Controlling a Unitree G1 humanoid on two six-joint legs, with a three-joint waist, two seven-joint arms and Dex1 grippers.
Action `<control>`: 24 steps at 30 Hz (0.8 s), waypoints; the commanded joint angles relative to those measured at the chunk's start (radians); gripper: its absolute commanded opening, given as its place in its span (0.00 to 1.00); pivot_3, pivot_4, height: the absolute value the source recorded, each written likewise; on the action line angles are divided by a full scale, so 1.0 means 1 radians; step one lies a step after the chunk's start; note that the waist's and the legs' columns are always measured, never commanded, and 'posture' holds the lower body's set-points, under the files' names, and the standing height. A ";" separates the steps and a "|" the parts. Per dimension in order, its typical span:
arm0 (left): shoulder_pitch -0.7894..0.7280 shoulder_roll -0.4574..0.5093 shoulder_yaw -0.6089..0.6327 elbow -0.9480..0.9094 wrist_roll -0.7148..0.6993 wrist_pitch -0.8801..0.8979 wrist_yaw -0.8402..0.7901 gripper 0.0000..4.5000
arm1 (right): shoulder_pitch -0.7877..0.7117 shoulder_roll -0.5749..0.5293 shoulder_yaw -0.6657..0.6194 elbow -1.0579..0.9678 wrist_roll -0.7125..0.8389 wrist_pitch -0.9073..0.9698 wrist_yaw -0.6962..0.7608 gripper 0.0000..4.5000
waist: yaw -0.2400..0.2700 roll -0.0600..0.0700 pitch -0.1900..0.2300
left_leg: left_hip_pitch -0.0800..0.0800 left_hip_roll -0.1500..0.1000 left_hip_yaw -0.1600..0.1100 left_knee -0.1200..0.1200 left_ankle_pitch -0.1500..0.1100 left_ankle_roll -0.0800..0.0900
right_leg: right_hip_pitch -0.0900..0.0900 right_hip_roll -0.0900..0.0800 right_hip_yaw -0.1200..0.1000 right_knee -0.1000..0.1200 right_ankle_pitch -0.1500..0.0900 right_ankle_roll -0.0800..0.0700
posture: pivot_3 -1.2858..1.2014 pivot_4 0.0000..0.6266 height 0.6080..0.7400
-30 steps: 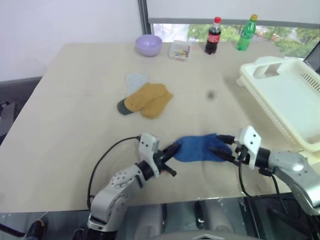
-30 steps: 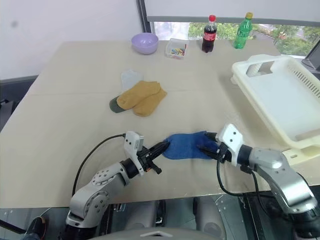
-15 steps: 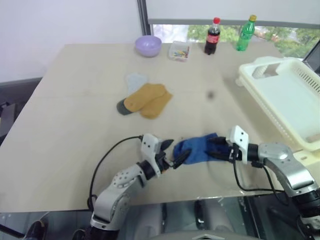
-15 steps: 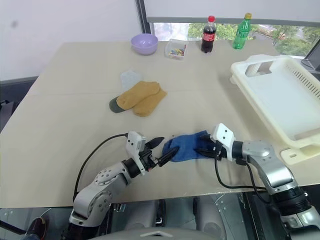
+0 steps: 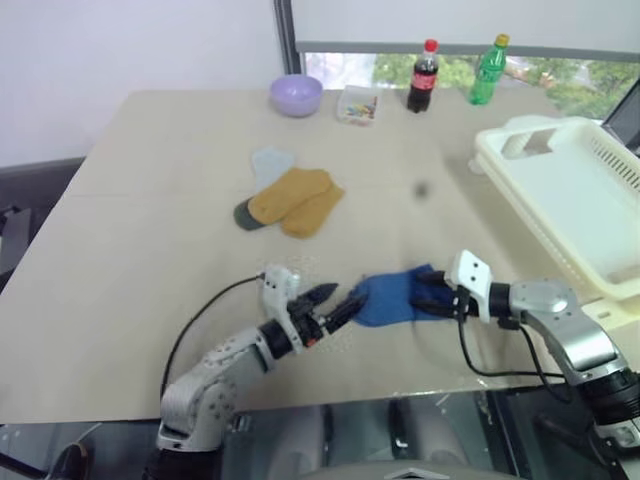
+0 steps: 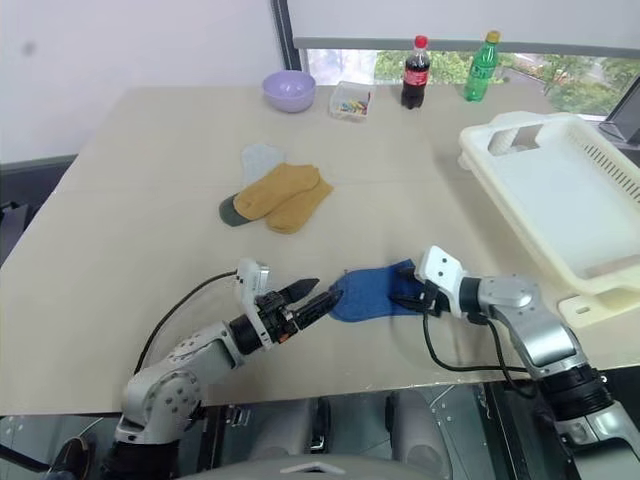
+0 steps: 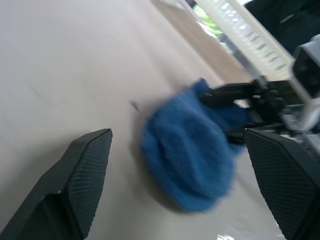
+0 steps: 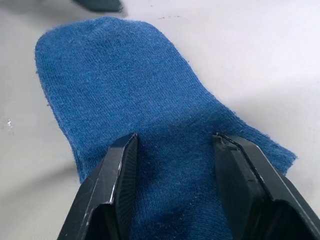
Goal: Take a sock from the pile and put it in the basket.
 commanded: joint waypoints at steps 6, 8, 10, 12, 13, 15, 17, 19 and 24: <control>-0.146 0.018 -0.026 0.086 -0.101 0.350 0.078 0.99 | 0.024 0.028 0.030 0.019 -0.056 0.051 -0.037 0.54 | -0.001 0.000 -0.009 | 0.008 0.000 0.000 0.000 0.000 0.000 | 0.007 0.000 0.001 0.000 0.000 0.000 | 0.52 0.24 1.00; -0.177 0.020 -0.027 0.106 -0.106 0.375 0.073 0.99 | 0.027 0.034 0.029 0.015 -0.060 0.053 -0.043 0.54 | -0.002 0.000 -0.010 | 0.008 0.001 0.000 -0.001 0.000 0.000 | 0.007 0.000 0.001 0.000 0.000 0.000 | 0.52 0.24 1.00; -0.203 0.003 -0.022 0.132 -0.113 0.395 0.079 0.99 | 0.029 0.040 0.030 0.011 -0.063 0.055 -0.048 0.54 | -0.001 0.000 -0.011 | 0.008 0.000 0.000 -0.001 0.000 0.000 | 0.007 0.000 0.001 -0.001 0.000 0.000 | 0.52 0.24 1.00; -0.231 -0.027 -0.021 0.166 -0.136 0.409 0.066 0.99 | 0.031 0.045 0.033 0.005 -0.064 0.056 -0.052 0.54 | -0.001 0.000 -0.012 | 0.008 0.000 0.000 -0.002 0.000 0.000 | 0.007 0.000 0.001 -0.001 0.000 0.000 | 0.52 0.24 1.00; -0.247 -0.051 -0.010 0.191 -0.155 0.422 0.063 0.99 | 0.032 0.048 0.033 0.002 -0.065 0.057 -0.053 0.54 | -0.001 0.000 -0.013 | 0.008 0.000 0.000 -0.002 0.000 0.000 | 0.007 0.000 0.001 -0.001 0.000 0.000 | 0.52 0.24 1.00; -0.274 -0.097 0.032 0.237 -0.196 0.452 0.075 0.99 | 0.033 0.051 0.031 -0.002 -0.067 0.060 -0.054 0.54 | -0.001 -0.001 -0.013 | 0.008 0.000 0.000 -0.002 0.000 0.000 | 0.007 -0.001 0.001 -0.001 0.000 0.000 | 0.52 0.24 1.00; -0.295 -0.134 0.084 0.273 -0.235 0.483 0.098 0.99 | 0.035 0.052 0.029 -0.006 -0.071 0.061 -0.054 0.54 | -0.002 -0.001 -0.013 | 0.008 0.000 0.000 -0.002 0.000 0.000 | 0.007 -0.001 0.001 -0.001 0.000 0.000 | 0.52 0.24 1.00; -0.325 -0.164 0.146 0.295 -0.312 0.515 0.105 0.99 | 0.041 0.044 0.023 -0.010 -0.072 0.067 -0.051 0.54 | -0.004 -0.002 -0.013 | 0.007 0.000 0.000 -0.002 0.000 0.000 | 0.006 0.000 0.001 -0.001 0.000 0.000 | 0.52 0.24 1.00; -0.352 -0.194 0.221 0.323 -0.408 0.541 0.132 0.99 | 0.049 0.036 0.014 -0.020 -0.071 0.074 -0.050 0.54 | -0.003 -0.002 -0.012 | 0.006 0.000 -0.001 -0.005 0.000 0.000 | 0.004 0.001 0.000 -0.002 0.000 0.000 | 0.52 0.24 1.00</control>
